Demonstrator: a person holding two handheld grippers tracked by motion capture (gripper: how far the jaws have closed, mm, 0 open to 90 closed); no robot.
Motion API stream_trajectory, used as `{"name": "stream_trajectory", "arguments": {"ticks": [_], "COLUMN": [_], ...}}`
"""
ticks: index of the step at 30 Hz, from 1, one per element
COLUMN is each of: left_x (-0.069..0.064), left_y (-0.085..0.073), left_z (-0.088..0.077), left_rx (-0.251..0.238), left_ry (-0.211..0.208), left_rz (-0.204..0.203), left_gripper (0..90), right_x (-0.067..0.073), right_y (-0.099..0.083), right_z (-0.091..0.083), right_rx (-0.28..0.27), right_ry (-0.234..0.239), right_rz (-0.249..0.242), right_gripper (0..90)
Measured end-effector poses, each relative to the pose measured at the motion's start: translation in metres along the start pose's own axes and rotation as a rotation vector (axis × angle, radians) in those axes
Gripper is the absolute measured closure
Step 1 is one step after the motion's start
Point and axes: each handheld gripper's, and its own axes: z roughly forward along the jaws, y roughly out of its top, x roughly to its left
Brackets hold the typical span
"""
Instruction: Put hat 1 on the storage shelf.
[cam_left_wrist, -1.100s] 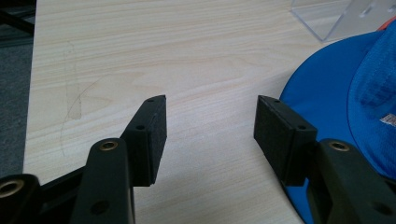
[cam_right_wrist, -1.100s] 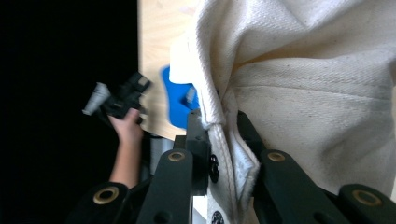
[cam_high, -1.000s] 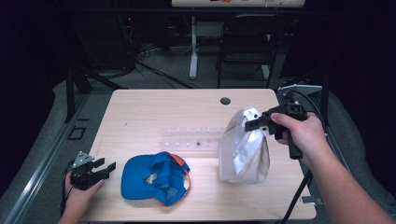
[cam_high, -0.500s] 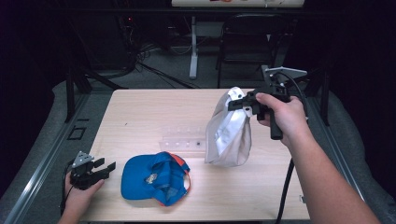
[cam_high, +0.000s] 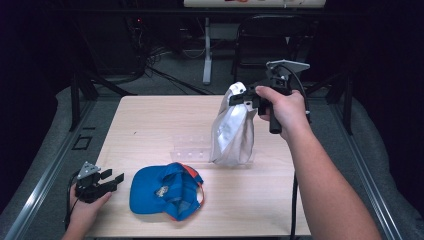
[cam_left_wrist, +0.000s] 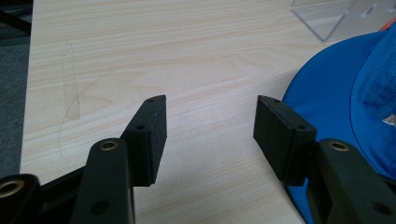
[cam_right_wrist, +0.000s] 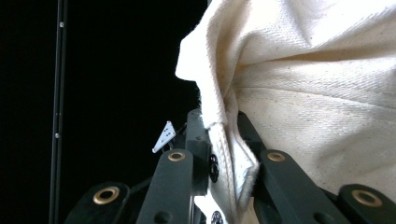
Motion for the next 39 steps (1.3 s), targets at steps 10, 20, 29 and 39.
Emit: {"name": "stream_trajectory", "arguments": {"ticks": [10,20,29,39], "left_x": [-0.001,-0.005,-0.012,-0.040], "left_y": [0.001,0.003,0.008,0.030], "left_z": [0.001,0.000,-0.003,-0.008], "left_rx": [0.002,-0.013,-0.029,-0.097], "left_ry": [-0.005,-0.009,-0.030,-0.063], "left_rz": [0.004,0.016,0.037,0.117], "left_gripper": [44.9,44.7,44.1,44.2], "right_x": [0.007,0.007,0.001,0.004], "right_y": [0.013,0.023,0.029,0.032], "right_z": [0.022,0.041,0.057,0.070], "right_rx": [-0.001,0.003,0.009,-0.025], "right_ry": [0.004,-0.011,-0.033,-0.007], "right_rz": [0.006,0.018,0.031,0.037], "right_gripper": [80.9,80.9,80.8,80.8]}}
